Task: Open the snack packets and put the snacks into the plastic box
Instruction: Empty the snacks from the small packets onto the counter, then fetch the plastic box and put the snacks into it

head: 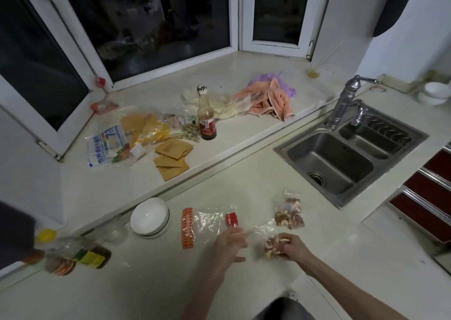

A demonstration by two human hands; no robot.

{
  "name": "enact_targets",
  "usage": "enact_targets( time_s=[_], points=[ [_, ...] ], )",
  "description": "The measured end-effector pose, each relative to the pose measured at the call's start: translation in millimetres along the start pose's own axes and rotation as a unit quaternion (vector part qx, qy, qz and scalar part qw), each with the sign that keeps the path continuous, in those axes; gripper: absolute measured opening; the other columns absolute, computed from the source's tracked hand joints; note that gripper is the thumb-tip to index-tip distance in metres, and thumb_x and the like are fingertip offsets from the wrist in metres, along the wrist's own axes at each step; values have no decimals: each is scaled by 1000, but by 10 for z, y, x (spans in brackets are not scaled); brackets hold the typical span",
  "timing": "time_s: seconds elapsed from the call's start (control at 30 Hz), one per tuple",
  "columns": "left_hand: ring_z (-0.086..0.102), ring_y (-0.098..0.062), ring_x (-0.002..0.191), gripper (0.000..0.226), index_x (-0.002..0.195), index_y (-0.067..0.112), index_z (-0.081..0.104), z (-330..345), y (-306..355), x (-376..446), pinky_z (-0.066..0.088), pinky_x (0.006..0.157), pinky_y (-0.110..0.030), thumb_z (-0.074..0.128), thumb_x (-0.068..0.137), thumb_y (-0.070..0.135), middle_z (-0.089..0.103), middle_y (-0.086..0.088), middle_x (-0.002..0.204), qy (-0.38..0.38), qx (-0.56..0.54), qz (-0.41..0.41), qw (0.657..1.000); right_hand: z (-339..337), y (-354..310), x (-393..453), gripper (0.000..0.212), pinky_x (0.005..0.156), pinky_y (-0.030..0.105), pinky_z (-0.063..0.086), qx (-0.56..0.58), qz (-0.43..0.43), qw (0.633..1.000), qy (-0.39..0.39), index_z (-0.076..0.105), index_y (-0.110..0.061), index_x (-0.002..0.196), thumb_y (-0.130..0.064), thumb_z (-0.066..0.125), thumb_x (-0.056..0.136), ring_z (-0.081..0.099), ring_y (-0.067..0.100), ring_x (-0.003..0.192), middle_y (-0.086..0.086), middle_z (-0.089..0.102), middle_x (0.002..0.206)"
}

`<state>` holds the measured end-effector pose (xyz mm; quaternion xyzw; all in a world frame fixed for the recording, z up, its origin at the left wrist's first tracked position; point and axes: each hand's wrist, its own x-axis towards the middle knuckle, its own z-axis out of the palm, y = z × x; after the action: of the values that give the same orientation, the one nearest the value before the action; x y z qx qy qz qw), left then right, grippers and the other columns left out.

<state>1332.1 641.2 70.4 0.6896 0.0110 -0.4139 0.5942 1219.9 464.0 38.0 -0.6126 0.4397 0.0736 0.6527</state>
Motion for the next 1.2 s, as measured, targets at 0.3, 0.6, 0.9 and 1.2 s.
enact_targets(
  time_s=[0.3,0.6,0.9,1.2],
  points=[
    [73,-14,73,16,87,25,76,-144,-166,103,55,57,-28,76,78,12,76,0,86,-19,34,-43,998,-248,-292,187,42,65,35,54,-59,21,996,60,47,-15,122,-3,63,85,61,26,80,16,62,110],
    [66,-14,84,12,88,20,73,-219,-557,100,45,66,-28,62,89,17,74,5,90,48,86,-21,995,-532,374,-127,29,55,20,50,-4,121,992,38,63,-2,107,6,46,85,61,17,61,11,67,77],
    [49,-16,70,14,96,13,62,65,-929,181,31,59,-26,50,97,5,65,-7,88,-17,157,-103,982,-1201,1488,-756,16,53,23,45,163,233,935,211,64,-3,94,-7,48,93,57,23,56,14,64,69],
    [49,-17,68,16,105,10,61,673,-855,528,31,59,-26,46,99,8,63,-9,89,-84,296,-123,943,-1912,1384,-1032,32,62,26,50,204,151,939,232,65,-5,95,9,38,85,60,21,66,12,66,76]
  ],
)
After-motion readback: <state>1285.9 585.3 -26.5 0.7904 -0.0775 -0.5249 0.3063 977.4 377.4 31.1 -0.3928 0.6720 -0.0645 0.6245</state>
